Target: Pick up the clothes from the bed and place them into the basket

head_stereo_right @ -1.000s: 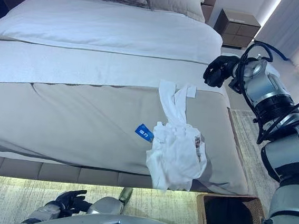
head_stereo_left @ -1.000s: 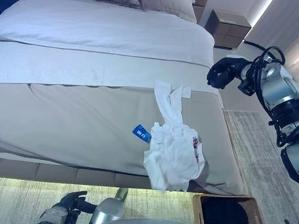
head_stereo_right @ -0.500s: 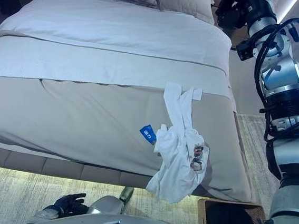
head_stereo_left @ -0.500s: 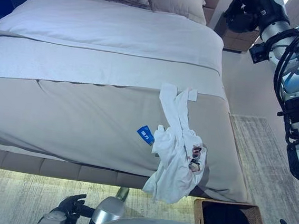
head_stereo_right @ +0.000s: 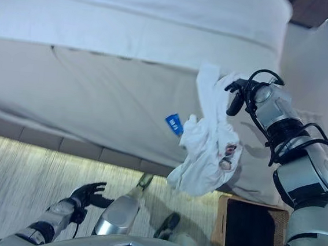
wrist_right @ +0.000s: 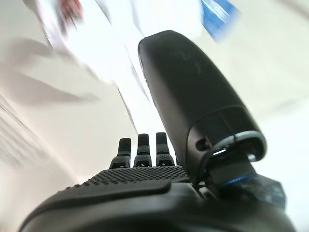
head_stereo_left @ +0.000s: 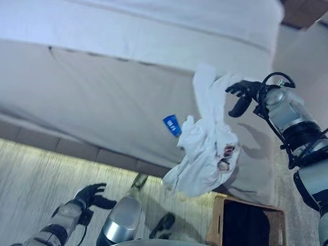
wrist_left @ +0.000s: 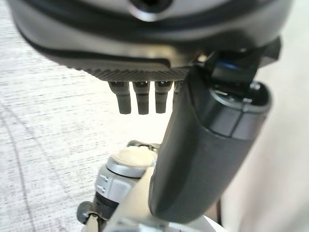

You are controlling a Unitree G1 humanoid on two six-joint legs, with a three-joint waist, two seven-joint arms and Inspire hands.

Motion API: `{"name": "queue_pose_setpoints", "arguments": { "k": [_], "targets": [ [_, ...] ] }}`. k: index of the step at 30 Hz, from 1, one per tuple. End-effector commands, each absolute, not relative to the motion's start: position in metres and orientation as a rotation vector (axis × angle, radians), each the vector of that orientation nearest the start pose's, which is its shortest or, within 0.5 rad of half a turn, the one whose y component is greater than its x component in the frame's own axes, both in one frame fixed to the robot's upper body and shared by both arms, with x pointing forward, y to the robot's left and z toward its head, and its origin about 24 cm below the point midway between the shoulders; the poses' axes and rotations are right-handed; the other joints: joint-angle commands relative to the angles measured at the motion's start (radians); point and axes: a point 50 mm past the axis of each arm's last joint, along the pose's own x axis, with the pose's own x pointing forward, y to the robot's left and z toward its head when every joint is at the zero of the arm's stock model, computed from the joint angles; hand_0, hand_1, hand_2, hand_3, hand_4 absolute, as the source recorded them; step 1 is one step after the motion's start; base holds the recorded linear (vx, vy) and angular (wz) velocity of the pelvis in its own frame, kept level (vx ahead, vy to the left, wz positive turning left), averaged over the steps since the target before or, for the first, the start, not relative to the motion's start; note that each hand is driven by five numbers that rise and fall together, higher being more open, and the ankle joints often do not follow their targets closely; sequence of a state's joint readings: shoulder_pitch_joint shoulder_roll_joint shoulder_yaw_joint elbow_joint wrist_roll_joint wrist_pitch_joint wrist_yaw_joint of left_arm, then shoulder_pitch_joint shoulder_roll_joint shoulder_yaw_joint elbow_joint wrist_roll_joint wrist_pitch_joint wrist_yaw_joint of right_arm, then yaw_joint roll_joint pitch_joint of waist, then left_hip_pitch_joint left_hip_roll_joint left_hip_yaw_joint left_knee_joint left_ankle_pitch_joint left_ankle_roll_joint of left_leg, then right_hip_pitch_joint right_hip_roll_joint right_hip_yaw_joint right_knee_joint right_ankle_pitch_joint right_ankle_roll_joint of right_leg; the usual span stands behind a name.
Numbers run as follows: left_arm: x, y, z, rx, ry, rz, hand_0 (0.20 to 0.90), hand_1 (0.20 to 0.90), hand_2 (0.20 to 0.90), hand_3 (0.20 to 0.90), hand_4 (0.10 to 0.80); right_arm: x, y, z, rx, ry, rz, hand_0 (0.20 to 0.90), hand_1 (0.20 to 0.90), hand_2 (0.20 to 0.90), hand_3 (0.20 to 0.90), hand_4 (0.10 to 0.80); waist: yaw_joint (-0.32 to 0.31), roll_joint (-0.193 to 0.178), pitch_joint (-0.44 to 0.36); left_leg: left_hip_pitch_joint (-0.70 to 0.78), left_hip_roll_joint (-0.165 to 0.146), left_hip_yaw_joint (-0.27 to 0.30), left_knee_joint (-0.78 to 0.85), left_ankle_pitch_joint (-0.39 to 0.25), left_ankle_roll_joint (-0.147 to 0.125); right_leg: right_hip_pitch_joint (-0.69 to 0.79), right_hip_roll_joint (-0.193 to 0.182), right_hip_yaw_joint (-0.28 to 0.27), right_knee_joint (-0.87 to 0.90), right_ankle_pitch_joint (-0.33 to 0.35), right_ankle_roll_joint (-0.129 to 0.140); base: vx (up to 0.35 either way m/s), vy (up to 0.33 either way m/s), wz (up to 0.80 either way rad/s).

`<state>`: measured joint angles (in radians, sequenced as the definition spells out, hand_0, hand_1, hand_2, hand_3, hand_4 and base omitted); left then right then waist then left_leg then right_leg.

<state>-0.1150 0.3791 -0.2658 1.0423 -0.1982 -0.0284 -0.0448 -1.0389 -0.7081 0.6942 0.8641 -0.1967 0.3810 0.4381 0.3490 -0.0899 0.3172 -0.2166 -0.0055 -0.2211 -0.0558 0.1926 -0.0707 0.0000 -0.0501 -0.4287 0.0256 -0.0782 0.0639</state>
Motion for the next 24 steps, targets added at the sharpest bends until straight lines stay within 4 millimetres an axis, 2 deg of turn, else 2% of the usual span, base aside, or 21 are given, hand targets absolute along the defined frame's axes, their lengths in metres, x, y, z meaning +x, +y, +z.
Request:
{"name": "queue_pose_setpoints", "arguments": {
  "k": [1,7,10,14,15,16,21,24],
  "targets": [
    [0.173,0.271,-0.112,0.329,0.878,0.031,0.9,0.9,0.9,0.9,0.8,0.402,-0.246,0.212,-1.284,0.458,0.087,0.9,0.9,0.9,0.9,0.8,0.044,-0.031,0.051,0.071,-0.055,-0.022,0.031,-0.138,0.065,-0.019,-0.029,0.015,0.083,-0.006,-0.036,0.058,-0.058,0.08],
    [0.18,0.269,-0.108,0.308,0.822,0.023,0.9,0.9,0.9,0.9,0.8,0.4,-0.249,0.174,-1.243,0.557,0.109,0.9,0.9,0.9,0.9,0.8,0.068,-0.001,0.113,0.022,-0.065,-0.044,0.058,-0.133,0.066,-0.055,-0.041,-0.008,0.119,-0.019,-0.038,0.019,0.032,0.11],
    [0.188,0.264,-0.104,0.296,0.787,0.009,0.9,0.9,0.9,0.9,0.8,0.399,-0.25,0.162,-1.218,0.569,0.084,0.9,0.9,0.9,0.9,0.8,0.076,0.011,0.137,0.0,-0.068,-0.052,0.056,-0.123,0.066,-0.071,-0.044,-0.016,0.13,-0.022,-0.033,0.012,0.02,0.08],
    [0.199,0.257,-0.098,0.287,0.735,-0.015,0.9,0.9,0.9,0.9,0.8,0.399,-0.257,0.158,-1.212,0.58,0.011,0.9,0.9,0.9,0.9,0.8,0.084,0.027,0.172,-0.024,-0.067,-0.056,0.034,-0.098,0.063,-0.094,-0.043,-0.024,0.131,-0.018,-0.026,0.001,-0.002,0.07],
    [0.201,0.255,-0.097,0.284,0.724,-0.019,0.9,0.9,0.9,0.9,0.8,0.399,-0.259,0.157,-1.213,0.578,-0.004,0.342,0.342,0.342,0.249,0.149,0.085,0.03,0.179,-0.029,-0.065,-0.055,0.027,-0.09,0.062,-0.098,-0.041,-0.026,0.128,-0.015,-0.024,-0.023,-0.004,0.1],
    [0.203,0.253,-0.096,0.281,0.714,-0.022,0.9,0.9,0.9,0.9,0.8,0.4,-0.26,0.159,-1.216,0.568,-0.024,0.3,0.3,0.3,0.2,0.1,0.087,0.033,0.185,-0.034,-0.064,-0.055,0.019,-0.084,0.062,-0.103,-0.041,-0.029,0.125,-0.013,-0.022,-0.018,-0.002,0.07],
    [0.209,0.246,-0.094,0.269,0.69,-0.026,0.9,0.9,0.9,0.9,0.8,0.405,-0.257,0.179,-1.236,0.431,-0.119,0.3,0.3,0.3,0.2,0.1,0.081,0.039,0.201,-0.049,-0.058,-0.05,0.006,-0.071,0.06,-0.125,-0.044,-0.03,0.12,-0.002,-0.016,0.001,0.008,0.0],
    [0.208,0.244,-0.095,0.244,0.69,-0.006,0.9,0.9,0.9,0.9,0.8,0.41,-0.247,0.205,-1.222,0.256,-0.184,0.3,0.3,0.3,0.2,0.1,0.068,0.037,0.202,-0.051,-0.053,-0.041,0.009,-0.075,0.059,-0.133,-0.044,-0.019,0.121,-0.001,-0.014,0.007,0.039,-0.01]
  ]
}}
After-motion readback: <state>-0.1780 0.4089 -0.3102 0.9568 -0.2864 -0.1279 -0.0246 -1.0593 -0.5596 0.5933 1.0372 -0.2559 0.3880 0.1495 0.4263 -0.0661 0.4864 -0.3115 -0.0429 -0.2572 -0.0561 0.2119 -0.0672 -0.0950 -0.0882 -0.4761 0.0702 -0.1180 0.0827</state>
